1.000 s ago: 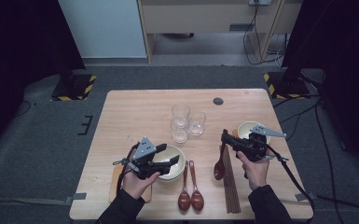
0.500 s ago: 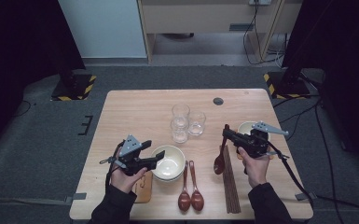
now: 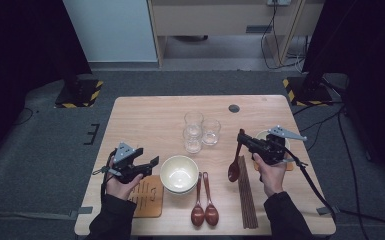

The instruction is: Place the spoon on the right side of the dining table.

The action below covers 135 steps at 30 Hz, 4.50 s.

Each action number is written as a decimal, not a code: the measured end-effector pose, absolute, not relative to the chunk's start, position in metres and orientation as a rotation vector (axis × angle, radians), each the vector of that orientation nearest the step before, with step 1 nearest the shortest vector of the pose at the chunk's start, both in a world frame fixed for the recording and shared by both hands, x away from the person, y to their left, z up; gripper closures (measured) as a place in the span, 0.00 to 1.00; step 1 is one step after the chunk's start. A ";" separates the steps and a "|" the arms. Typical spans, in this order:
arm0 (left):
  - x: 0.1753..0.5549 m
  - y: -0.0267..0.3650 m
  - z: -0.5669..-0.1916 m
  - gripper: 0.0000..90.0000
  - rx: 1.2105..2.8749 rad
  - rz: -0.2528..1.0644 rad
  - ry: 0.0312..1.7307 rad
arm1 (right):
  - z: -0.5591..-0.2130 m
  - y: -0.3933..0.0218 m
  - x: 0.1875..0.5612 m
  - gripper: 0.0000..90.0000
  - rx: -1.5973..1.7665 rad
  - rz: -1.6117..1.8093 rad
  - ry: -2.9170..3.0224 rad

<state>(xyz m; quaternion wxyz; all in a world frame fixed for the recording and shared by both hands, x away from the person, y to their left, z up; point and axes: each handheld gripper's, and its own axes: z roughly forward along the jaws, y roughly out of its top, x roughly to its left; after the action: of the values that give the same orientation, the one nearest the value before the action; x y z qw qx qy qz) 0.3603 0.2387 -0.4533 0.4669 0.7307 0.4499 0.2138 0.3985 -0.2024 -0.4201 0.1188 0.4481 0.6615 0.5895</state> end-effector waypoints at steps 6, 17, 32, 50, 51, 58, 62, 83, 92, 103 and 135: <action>0.367 0.256 -0.464 0.26 1.801 0.574 1.189 | -0.419 -0.202 0.402 0.94 1.316 1.735 1.914; 0.379 0.282 -0.488 0.22 1.823 0.595 1.321 | -0.415 -0.206 0.407 0.94 1.316 1.736 1.881; 0.396 0.290 -0.521 0.20 1.958 0.582 1.466 | -0.404 -0.210 0.413 0.94 1.303 1.754 1.813; 0.402 0.291 -0.531 0.14 1.988 0.582 1.479 | -0.396 -0.221 0.422 0.94 1.327 1.760 1.714; 0.401 0.292 -0.532 0.14 1.982 0.587 1.472 | -0.396 -0.222 0.423 0.94 1.325 1.758 1.710; 0.400 0.295 -0.536 0.09 1.956 0.610 1.453 | -0.394 -0.227 0.426 0.94 1.335 1.750 1.671; 0.401 0.295 -0.537 0.05 1.957 0.610 1.473 | -0.391 -0.231 0.428 0.94 1.342 1.746 1.651; 0.402 0.295 -0.537 0.00 1.957 0.609 1.492 | -0.384 -0.250 0.436 0.94 1.377 1.697 1.571; 0.402 0.295 -0.537 0.00 1.957 0.608 1.492 | -0.380 -0.258 0.438 0.94 1.393 1.682 1.533; 0.402 0.295 -0.537 0.00 1.957 0.608 1.492 | -0.376 -0.270 0.441 0.94 1.417 1.649 1.499; 0.402 0.295 -0.537 0.00 1.957 0.608 1.492 | -0.390 -0.306 0.455 0.93 1.546 1.562 1.413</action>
<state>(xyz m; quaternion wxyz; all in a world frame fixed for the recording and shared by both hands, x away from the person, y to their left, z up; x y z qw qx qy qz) 0.4023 0.2955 -0.5371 0.2988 0.7369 0.5616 0.2289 0.4549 -0.3059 -0.3903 0.2614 0.5712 0.5219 0.5770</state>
